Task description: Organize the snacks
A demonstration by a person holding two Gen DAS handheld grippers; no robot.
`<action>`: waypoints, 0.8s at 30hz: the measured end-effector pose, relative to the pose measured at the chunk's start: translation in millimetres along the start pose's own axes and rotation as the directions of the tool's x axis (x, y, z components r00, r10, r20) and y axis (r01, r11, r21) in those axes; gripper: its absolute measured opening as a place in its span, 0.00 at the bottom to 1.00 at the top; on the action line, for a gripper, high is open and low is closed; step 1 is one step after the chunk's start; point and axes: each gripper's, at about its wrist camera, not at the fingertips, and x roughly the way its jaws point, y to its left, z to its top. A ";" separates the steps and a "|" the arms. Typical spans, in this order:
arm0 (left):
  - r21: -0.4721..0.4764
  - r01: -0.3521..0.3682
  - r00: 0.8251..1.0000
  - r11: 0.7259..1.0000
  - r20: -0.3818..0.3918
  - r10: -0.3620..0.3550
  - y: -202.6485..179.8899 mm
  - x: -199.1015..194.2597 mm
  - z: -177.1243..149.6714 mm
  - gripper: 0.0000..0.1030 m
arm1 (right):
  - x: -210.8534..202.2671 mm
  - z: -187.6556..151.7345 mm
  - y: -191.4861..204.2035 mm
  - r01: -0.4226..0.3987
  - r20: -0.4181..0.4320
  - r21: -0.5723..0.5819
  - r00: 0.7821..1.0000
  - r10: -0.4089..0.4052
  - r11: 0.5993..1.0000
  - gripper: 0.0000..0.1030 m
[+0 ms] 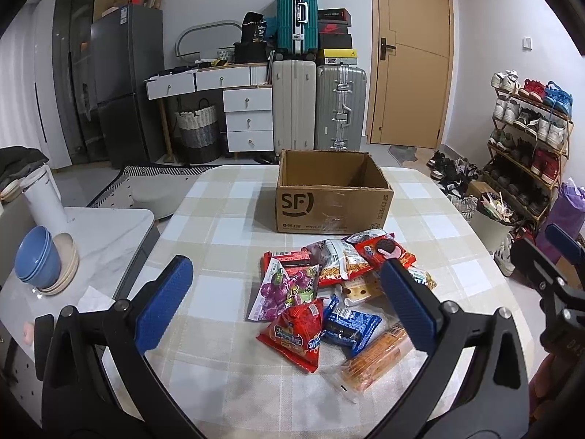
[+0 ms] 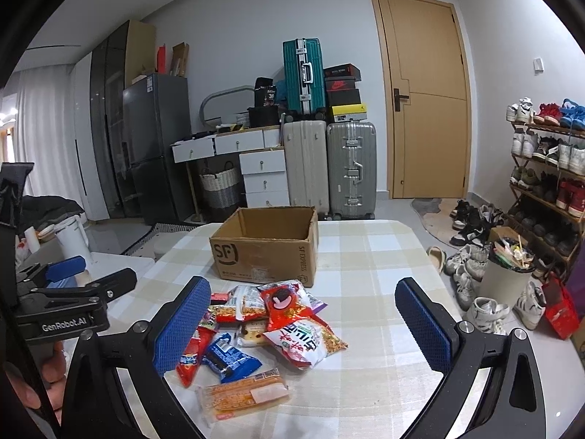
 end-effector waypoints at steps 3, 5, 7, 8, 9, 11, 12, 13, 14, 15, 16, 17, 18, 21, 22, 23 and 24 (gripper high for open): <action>-0.004 0.002 1.000 1.000 0.000 -0.002 0.7 -0.1 -0.1 0.99 | -0.3 -0.3 0.0 0.001 -0.002 0.001 1.000 -0.001 1.000 1.00; -0.003 -0.001 1.000 1.000 0.002 0.001 0.0 -0.4 -0.4 0.99 | -1.1 -0.6 -0.7 -0.006 -0.005 0.003 1.000 0.006 1.000 1.00; -0.003 0.001 1.000 1.000 0.003 -0.001 0.1 -0.8 -0.5 0.99 | -1.8 -1.3 -0.8 -0.008 -0.006 0.005 1.000 0.008 1.000 1.00; -0.003 0.002 1.000 1.000 0.003 -0.002 0.2 -1.4 -0.3 0.99 | -1.7 -1.7 -0.7 -0.010 -0.005 0.006 1.000 0.010 1.000 1.00; -0.004 -0.005 1.000 1.000 0.002 0.005 0.2 -1.4 -0.5 0.99 | -1.4 -2.1 -0.3 -0.011 -0.007 0.006 1.000 0.011 1.000 1.00; -0.005 -0.002 1.000 1.000 0.001 0.002 0.4 -3.0 -1.2 0.99 | -1.3 -2.7 -0.2 -0.014 -0.009 0.008 1.000 0.014 1.000 1.00; -0.005 -0.002 1.000 1.000 0.000 0.002 0.4 -3.1 -1.6 0.99 | -1.0 -2.6 -0.4 -0.016 -0.008 0.009 1.000 0.016 1.000 1.00; -0.005 -0.005 1.000 1.000 0.000 0.005 0.4 -2.9 -2.2 0.99 | -0.7 -2.8 0.1 -0.016 -0.007 0.009 1.000 0.016 1.000 1.00; -0.005 -0.002 1.000 1.000 -0.002 0.002 0.4 -3.1 -2.5 0.99 | -0.6 -3.3 0.3 -0.018 -0.008 0.009 1.000 0.018 1.000 1.00; -0.007 0.000 1.000 1.000 -0.004 0.000 0.5 -2.4 -2.7 0.99 | 0.0 -4.2 0.9 -0.020 -0.008 0.008 1.000 0.020 1.000 1.00; -0.007 0.001 1.000 1.000 -0.006 -0.001 0.7 -1.6 -2.7 0.99 | -0.1 -4.9 1.2 -0.024 -0.005 0.009 1.000 0.024 1.000 1.00; -0.005 0.003 1.000 1.000 -0.007 -0.003 0.6 -1.4 -2.9 0.99 | 0.0 -5.8 1.2 -0.036 -0.004 0.011 0.999 0.036 0.999 1.00; -0.003 0.002 1.000 1.000 -0.008 -0.002 0.5 -1.4 -3.0 0.99 | 1.3 -6.4 0.8 -0.057 -0.009 0.016 0.998 0.057 0.998 1.00; -0.004 0.005 1.000 1.000 -0.009 -0.005 1.7 -1.0 -3.3 0.99 | 3.7 -7.4 0.7 -0.051 -0.015 0.023 0.999 0.052 0.998 1.00; -0.003 0.005 1.000 1.000 -0.009 -0.005 1.6 -1.1 -3.5 0.99 | 3.2 -7.7 1.2 -0.036 -0.011 0.017 0.999 0.037 0.999 1.00; -0.003 0.002 1.000 1.000 -0.008 -0.002 1.2 -0.9 -3.8 0.99 | 2.9 -8.2 2.2 -0.027 -0.007 0.008 1.000 0.028 1.000 1.00; -0.002 0.005 1.000 1.000 -0.008 -0.005 1.4 -0.9 -3.8 0.99 | 2.8 -8.4 3.2 -0.024 -0.006 0.000 1.000 0.024 1.000 1.00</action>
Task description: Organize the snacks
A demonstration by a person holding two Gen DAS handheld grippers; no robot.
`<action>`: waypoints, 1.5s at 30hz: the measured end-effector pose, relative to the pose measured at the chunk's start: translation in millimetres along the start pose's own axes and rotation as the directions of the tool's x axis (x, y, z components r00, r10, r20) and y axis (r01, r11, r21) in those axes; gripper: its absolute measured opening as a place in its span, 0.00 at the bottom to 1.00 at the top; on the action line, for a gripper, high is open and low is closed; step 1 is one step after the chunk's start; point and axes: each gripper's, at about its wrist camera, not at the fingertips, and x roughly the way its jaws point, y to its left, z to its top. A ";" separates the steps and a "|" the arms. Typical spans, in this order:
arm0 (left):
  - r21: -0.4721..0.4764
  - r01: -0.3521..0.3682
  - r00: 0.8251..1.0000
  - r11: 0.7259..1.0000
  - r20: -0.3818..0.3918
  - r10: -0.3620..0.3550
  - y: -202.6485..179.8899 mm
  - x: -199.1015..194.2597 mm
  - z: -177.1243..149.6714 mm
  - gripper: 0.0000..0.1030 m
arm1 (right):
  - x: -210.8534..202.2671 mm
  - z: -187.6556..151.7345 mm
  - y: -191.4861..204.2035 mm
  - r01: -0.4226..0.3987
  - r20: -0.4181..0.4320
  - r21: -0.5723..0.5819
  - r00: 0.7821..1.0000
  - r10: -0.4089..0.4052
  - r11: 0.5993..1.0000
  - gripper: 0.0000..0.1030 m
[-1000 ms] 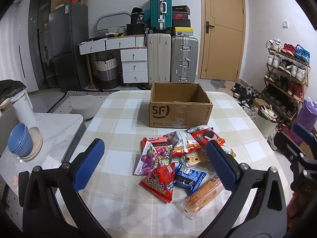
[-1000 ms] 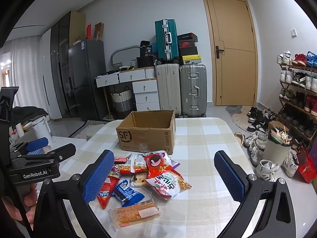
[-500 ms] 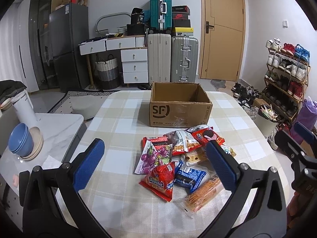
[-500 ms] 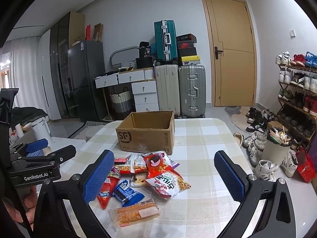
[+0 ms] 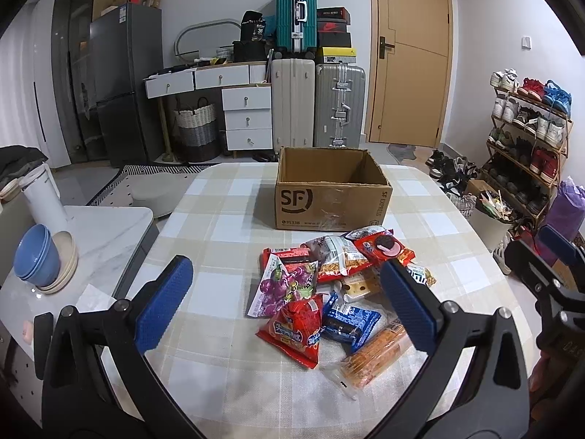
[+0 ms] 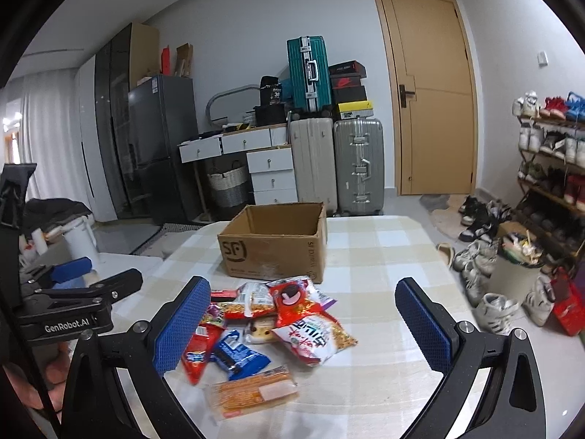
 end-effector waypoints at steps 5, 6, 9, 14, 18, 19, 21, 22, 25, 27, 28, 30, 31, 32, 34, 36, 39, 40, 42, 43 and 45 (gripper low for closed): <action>-0.003 0.000 1.000 1.000 -0.003 0.000 0.6 1.7 -0.7 0.99 | -0.1 0.8 1.1 0.005 -0.004 -0.008 1.000 -0.005 1.000 1.00; -0.002 0.000 1.000 1.000 -0.002 0.000 0.4 1.9 -0.9 0.99 | 0.1 1.3 0.0 0.002 -0.005 -0.004 1.000 -0.002 1.000 1.00; -0.003 0.000 1.000 1.000 -0.002 0.000 0.6 2.0 -0.6 0.99 | -0.7 2.1 -3.8 -0.003 -0.005 0.016 1.000 0.003 1.000 1.00; -0.006 -0.004 1.000 1.000 -0.003 0.004 2.1 2.2 -0.5 0.99 | -0.1 2.5 -7.5 -0.003 -0.009 0.033 1.000 0.003 0.999 1.00; -0.013 -0.007 1.000 1.000 -0.011 0.007 6.0 6.7 -2.0 0.99 | 0.5 2.4 -7.9 -0.005 -0.002 0.025 1.000 0.006 1.000 1.00; -0.015 -0.004 1.000 1.000 -0.015 0.004 6.9 8.4 -2.5 0.99 | 0.4 2.1 -8.0 -0.007 -0.001 0.025 1.000 0.007 1.000 1.00; -0.018 0.001 1.000 1.000 -0.018 -0.001 8.9 10.7 -3.5 0.99 | 1.8 0.8 -8.1 -0.010 -0.001 0.022 1.000 0.010 1.000 1.00; -0.018 0.004 1.000 1.000 -0.019 -0.004 10.3 12.3 -4.6 0.99 | 2.5 -0.7 -7.6 -0.010 -0.003 0.020 1.000 0.010 1.000 1.00; -0.011 0.012 1.000 1.000 -0.019 -0.012 15.2 19.3 -10.2 0.99 | 7.5 -6.4 -8.5 -0.018 -0.028 0.021 0.999 0.018 1.000 1.00; -0.004 0.028 0.999 1.000 -0.039 -0.028 20.4 28.6 -16.0 0.99 | 14.1 -14.0 -10.0 -0.039 -0.061 0.021 0.997 0.040 0.999 1.00; -0.003 0.032 0.998 0.999 -0.051 -0.032 22.7 33.7 -19.7 0.99 | 17.6 -18.3 -10.9 -0.065 -0.075 0.021 0.995 0.066 0.998 1.00; -0.005 0.052 0.995 0.999 -0.084 -0.053 29.5 48.4 -29.5 0.99 | 28.5 -29.8 -12.8 -0.138 -0.117 0.032 0.983 0.141 0.990 1.00; -0.008 0.069 0.992 0.998 -0.103 -0.069 32.8 56.8 -35.3 0.99 | 34.0 -35.5 -12.8 -0.173 -0.139 0.038 0.974 0.177 0.984 1.00; -0.008 0.077 0.990 0.997 -0.119 -0.077 35.4 64.4 -41.1 0.99 | 40.5 -42.3 -12.1 -0.209 -0.168 0.044 0.962 0.213 0.977 1.00; -0.005 0.091 0.985 0.996 -0.149 -0.091 38.7 78.3 -51.4 0.99 | 56.4 -56.2 -8.7 -0.255 -0.236 0.051 0.936 0.260 0.966 1.00; 0.009 0.097 0.976 0.995 -0.195 -0.094 39.0 96.3 -63.5 0.99 | 71.7 -68.5 -4.9 -0.275 -0.298 0.052 0.913 0.278 0.960 1.00; 0.009 0.132 0.962 0.991 -0.241 -0.126 39.6 118.0 -78.6 0.99 | 98.2 -85.3 3.4 -0.314 -0.394 0.071 0.863 0.316 0.947 1.00; 0.003 0.142 0.960 0.990 -0.245 -0.137 40.3 123.5 -82.1 0.99 | 103.3 -89.2 5.7 -0.321 -0.408 0.076 0.854 0.324 0.944 1.00; -0.005 0.165 0.956 0.986 -0.245 -0.161 41.1 131.7 -86.2 0.99 | 115.4 -96.3 10.7 -0.324 -0.433 0.077 0.841 0.325 0.943 1.00; -0.007 0.178 0.952 0.984 -0.250 -0.175 41.2 136.7 -87.8 0.99 | 121.7 -98.9 13.2 -0.317 -0.449 0.073 0.836 0.315 0.945 1.00; -0.015 0.200 0.946 0.980 -0.256 -0.197 41.9 142.3 -90.2 0.99 | 130.4 -102.1 14.6 -0.312 -0.467 0.076 0.828 0.311 0.947 1.00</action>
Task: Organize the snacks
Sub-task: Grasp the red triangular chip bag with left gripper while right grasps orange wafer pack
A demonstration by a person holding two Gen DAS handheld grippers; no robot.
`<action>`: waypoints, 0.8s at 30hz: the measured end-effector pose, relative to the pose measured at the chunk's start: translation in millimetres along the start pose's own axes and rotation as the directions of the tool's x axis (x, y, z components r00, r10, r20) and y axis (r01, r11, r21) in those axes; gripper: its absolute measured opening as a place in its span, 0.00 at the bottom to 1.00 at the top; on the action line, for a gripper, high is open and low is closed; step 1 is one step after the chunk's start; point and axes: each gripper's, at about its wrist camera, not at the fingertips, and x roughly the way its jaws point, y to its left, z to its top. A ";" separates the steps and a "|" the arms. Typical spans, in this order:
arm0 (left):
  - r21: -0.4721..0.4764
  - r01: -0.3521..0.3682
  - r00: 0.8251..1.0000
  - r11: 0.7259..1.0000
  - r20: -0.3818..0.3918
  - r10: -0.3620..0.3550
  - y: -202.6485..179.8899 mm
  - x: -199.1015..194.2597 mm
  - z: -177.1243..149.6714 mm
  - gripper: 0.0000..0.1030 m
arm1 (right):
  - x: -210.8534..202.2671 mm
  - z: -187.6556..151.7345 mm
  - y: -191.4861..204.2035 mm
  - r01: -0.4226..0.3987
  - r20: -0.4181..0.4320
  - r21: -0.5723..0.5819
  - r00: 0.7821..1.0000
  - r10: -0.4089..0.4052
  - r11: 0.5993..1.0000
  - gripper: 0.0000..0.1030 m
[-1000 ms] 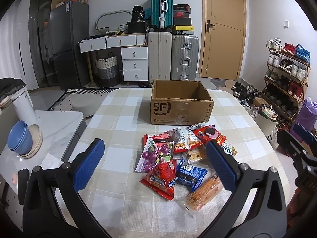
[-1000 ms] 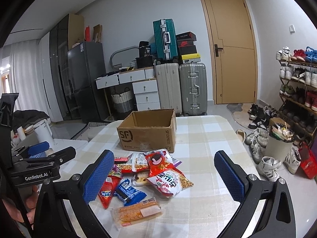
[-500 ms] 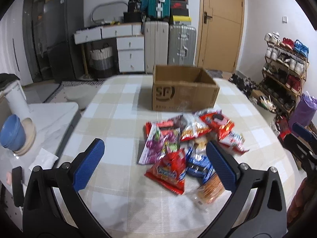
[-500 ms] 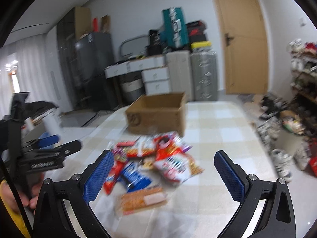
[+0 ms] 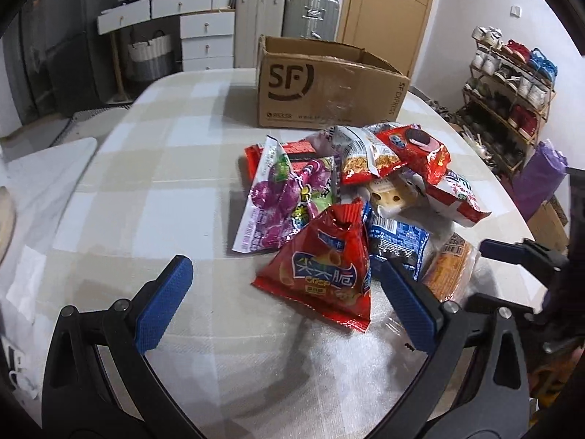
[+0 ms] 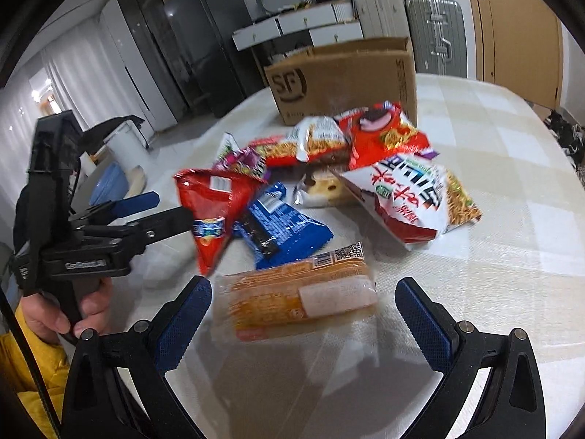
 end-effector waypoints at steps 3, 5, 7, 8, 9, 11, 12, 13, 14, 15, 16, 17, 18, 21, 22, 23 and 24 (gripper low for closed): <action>-0.017 0.032 0.999 0.999 -0.005 -0.032 3.0 6.3 0.8 0.99 | 13.2 2.3 -1.5 0.005 -0.039 0.007 0.999 -0.005 1.000 1.00; -0.024 0.031 0.999 0.999 -0.016 -0.032 2.9 7.3 1.3 0.99 | 23.2 4.7 -2.1 0.004 -0.070 0.008 0.998 -0.004 1.000 0.99; -0.026 0.048 0.999 0.998 -0.021 -0.049 2.2 9.1 1.3 0.99 | 25.2 4.2 -0.6 0.006 -0.074 0.002 0.997 -0.006 1.000 0.99; -0.027 0.052 0.998 0.998 -0.024 -0.053 2.1 9.4 1.3 0.99 | 23.6 3.8 0.3 0.010 -0.080 -0.006 0.997 -0.010 1.000 0.99; -0.027 0.052 0.998 0.998 -0.028 -0.053 1.9 11.4 1.6 0.99 | 23.4 3.6 1.6 0.015 -0.080 -0.015 0.997 -0.016 1.000 0.97; -0.031 0.069 0.997 0.997 -0.029 -0.070 0.8 12.0 0.9 0.94 | 21.6 3.1 1.8 0.011 -0.076 -0.021 0.997 -0.013 1.000 0.92; -0.030 0.077 0.996 0.997 -0.030 -0.078 -0.2 12.6 1.1 0.88 | 20.7 2.3 1.3 0.003 -0.070 -0.019 0.998 -0.005 1.000 0.90; -0.027 0.083 0.996 0.996 -0.030 -0.084 -1.6 12.4 1.2 0.84 | 19.8 2.0 0.8 0.001 -0.065 -0.014 0.998 -0.002 1.000 0.89; -0.023 0.091 0.995 0.996 -0.029 -0.092 -2.8 12.1 0.9 0.77 | 19.4 1.9 0.7 0.000 -0.062 -0.012 0.998 -0.001 1.000 0.88; -0.013 0.113 0.993 0.993 -0.033 -0.114 -5.9 12.4 1.2 0.65 | 19.0 1.1 1.0 0.000 -0.058 -0.013 0.998 -0.001 1.000 0.87; -0.007 0.128 0.991 0.992 -0.036 -0.128 -8.1 12.5 0.8 0.59 | 17.5 -0.1 1.0 -0.001 -0.054 -0.010 0.999 0.000 1.000 0.86; 0.002 0.140 0.990 0.990 -0.037 -0.139 -10.8 12.0 0.2 0.50 | 15.5 -1.7 0.3 -0.005 -0.048 -0.001 0.999 0.005 1.000 0.84; 0.019 0.137 0.990 0.990 -0.031 -0.136 -14.6 10.8 -0.1 0.45 | 13.2 -3.9 0.4 -0.011 -0.042 0.008 0.999 0.011 1.000 0.83; 0.042 0.140 0.990 0.989 -0.014 -0.140 -19.8 8.4 -1.6 0.36 | 8.5 -7.4 -2.8 -0.026 -0.024 0.029 0.999 0.027 0.999 0.78; 0.044 0.147 0.989 0.988 -0.014 -0.146 -19.9 8.2 -2.0 0.35 | 5.7 -9.0 -4.2 -0.032 -0.021 0.037 0.999 0.033 0.999 0.76; 0.045 0.150 0.989 0.988 -0.013 -0.149 -20.0 7.7 -2.3 0.34 | 4.1 -9.8 -5.0 -0.038 -0.018 0.043 0.999 0.038 0.998 0.74; 0.045 0.151 0.988 0.987 -0.012 -0.151 -20.3 7.0 -2.5 0.34 | 2.3 -11.0 -5.8 -0.039 -0.015 0.044 0.999 0.040 0.998 0.73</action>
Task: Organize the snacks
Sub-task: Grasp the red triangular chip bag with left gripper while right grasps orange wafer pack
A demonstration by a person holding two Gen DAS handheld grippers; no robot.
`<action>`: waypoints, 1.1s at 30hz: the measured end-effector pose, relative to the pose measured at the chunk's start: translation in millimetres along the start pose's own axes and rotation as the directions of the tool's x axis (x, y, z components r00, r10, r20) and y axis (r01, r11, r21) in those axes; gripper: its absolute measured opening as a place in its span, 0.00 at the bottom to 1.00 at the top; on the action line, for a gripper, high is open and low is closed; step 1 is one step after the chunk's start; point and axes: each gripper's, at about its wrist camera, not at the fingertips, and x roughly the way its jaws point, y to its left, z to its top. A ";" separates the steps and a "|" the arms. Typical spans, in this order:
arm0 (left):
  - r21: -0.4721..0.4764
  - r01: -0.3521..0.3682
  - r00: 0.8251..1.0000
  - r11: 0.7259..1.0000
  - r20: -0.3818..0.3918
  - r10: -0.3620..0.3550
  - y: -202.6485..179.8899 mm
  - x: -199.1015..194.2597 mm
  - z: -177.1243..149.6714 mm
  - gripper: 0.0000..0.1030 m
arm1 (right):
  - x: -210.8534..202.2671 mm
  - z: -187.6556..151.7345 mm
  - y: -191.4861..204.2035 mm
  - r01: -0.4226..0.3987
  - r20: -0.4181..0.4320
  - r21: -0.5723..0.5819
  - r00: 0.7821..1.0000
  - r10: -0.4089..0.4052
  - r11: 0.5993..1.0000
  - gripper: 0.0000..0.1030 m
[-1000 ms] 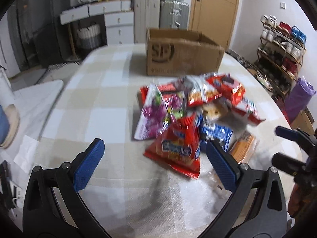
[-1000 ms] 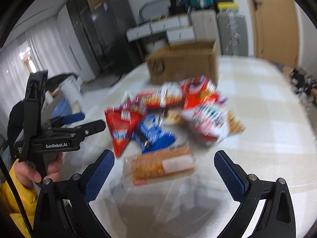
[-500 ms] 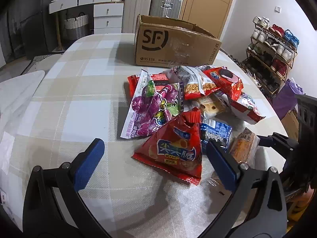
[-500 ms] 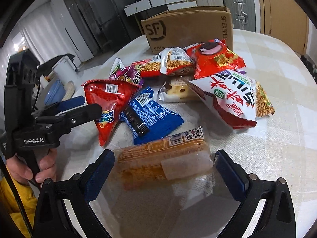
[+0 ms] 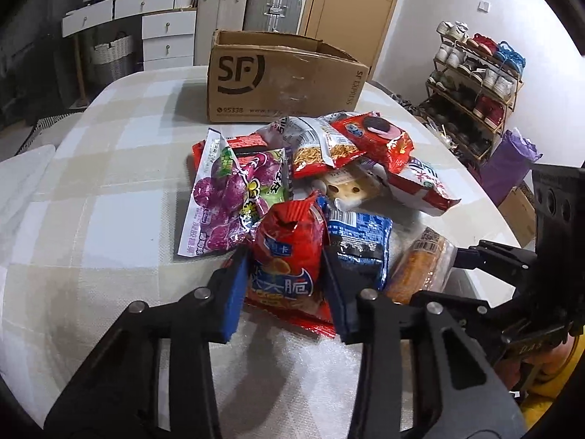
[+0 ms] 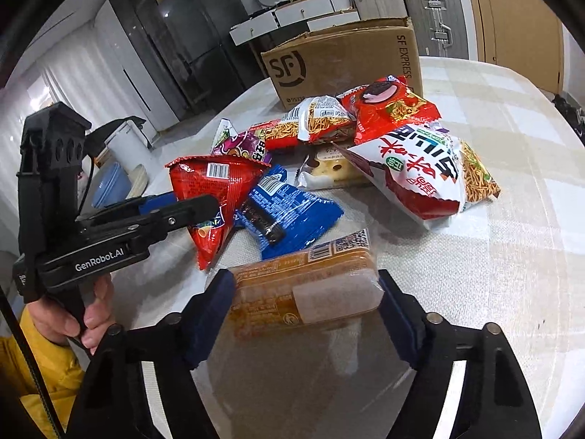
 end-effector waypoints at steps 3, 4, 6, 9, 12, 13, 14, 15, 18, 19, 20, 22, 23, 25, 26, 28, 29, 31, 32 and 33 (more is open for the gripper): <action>-0.008 -0.001 1.000 1.000 0.002 0.001 0.1 -2.0 -0.5 0.33 | -5.4 -1.5 -3.5 -0.013 0.015 0.014 1.000 0.013 1.000 0.65; -0.014 0.004 1.000 1.000 0.002 -0.004 0.2 -3.3 -0.2 0.32 | -5.8 -1.9 -4.5 -0.017 0.020 0.019 1.000 0.016 1.000 0.63; -0.020 0.004 1.000 1.000 0.004 -0.004 1.0 -6.0 0.3 0.31 | -6.0 -2.9 -5.6 -0.023 0.023 0.025 1.000 0.022 0.999 0.57; -0.018 0.006 1.000 1.000 0.011 -0.006 0.4 -11.2 1.2 0.30 | -11.6 -4.5 -7.5 -0.040 0.044 0.031 0.998 0.038 0.999 0.47; -0.019 0.014 1.000 1.000 0.022 -0.013 0.1 -17.8 2.9 0.29 | -13.2 -6.7 -7.9 -0.045 0.050 0.041 0.998 0.043 0.998 0.44; -0.023 0.024 0.999 0.999 0.025 -0.024 0.9 -20.1 3.4 0.29 | -14.1 -7.2 -8.6 -0.050 0.052 0.046 0.998 0.048 0.998 0.44; -0.028 0.031 0.999 0.999 0.035 -0.030 1.8 -22.6 3.1 0.29 | -15.5 -7.9 -9.4 -0.053 0.055 0.050 0.997 0.051 0.997 0.42; -0.030 0.024 0.999 0.999 0.042 -0.023 2.4 -25.7 3.3 0.29 | -17.5 -8.3 -10.2 -0.058 0.061 0.056 0.997 0.055 0.997 0.42; -0.034 0.026 0.998 0.999 0.053 -0.024 4.3 -31.5 3.7 0.29 | -21.0 -9.0 -9.7 -0.067 0.075 0.060 0.995 0.063 0.996 0.38; -0.035 0.027 0.998 0.999 0.053 -0.025 5.0 -33.5 3.6 0.29 | -22.9 -9.1 -9.5 -0.071 0.081 0.060 0.995 0.066 0.996 0.37; -0.039 0.030 0.998 0.999 0.058 -0.028 5.9 -35.5 3.3 0.29 | -24.8 -9.7 -8.3 -0.075 0.085 0.058 0.994 0.070 0.996 0.35; -0.048 0.034 0.997 0.998 0.067 -0.030 8.2 -41.2 4.0 0.29 | -26.6 -8.3 -6.5 -0.078 0.098 0.053 0.993 0.073 0.996 0.32; -0.048 0.032 0.997 0.998 0.071 -0.028 8.0 -42.2 3.9 0.29 | -28.5 -7.1 -5.9 -0.080 0.102 0.052 0.992 0.074 0.995 0.30; -0.048 0.034 0.996 0.998 0.081 -0.030 8.5 -48.1 4.9 0.29 | -31.9 -5.9 -4.0 -0.080 0.115 0.042 0.991 0.075 0.996 0.27; -0.047 0.033 0.996 0.998 0.086 -0.029 8.1 -50.4 4.7 0.29 | -33.3 -5.2 -3.2 -0.080 0.120 0.040 0.990 0.075 0.996 0.26; -0.047 0.033 0.995 0.998 0.094 -0.029 8.0 -55.6 4.9 0.29 | -34.9 -3.9 -2.7 -0.076 0.127 0.038 0.989 0.070 0.996 0.25; -0.048 0.031 0.995 0.998 0.096 -0.027 7.9 -58.0 5.2 0.29 | -36.6 -3.4 -2.3 -0.079 0.134 0.037 0.988 0.074 0.996 0.24; -0.051 0.035 0.994 0.998 0.105 -0.029 7.6 -63.1 5.8 0.29 | -41.0 -2.4 0.5 -0.084 0.144 0.029 0.986 0.079 0.996 0.22; -0.049 0.043 0.993 0.998 0.108 -0.037 7.5 -66.1 6.1 0.29 | -40.5 -2.5 1.7 -0.081 0.147 0.024 0.986 0.077 0.996 0.21; -0.047 0.040 0.993 0.998 0.114 -0.034 7.2 -69.5 6.0 0.29 | -43.3 -2.0 3.6 -0.083 0.155 0.018 0.985 0.079 0.996 0.20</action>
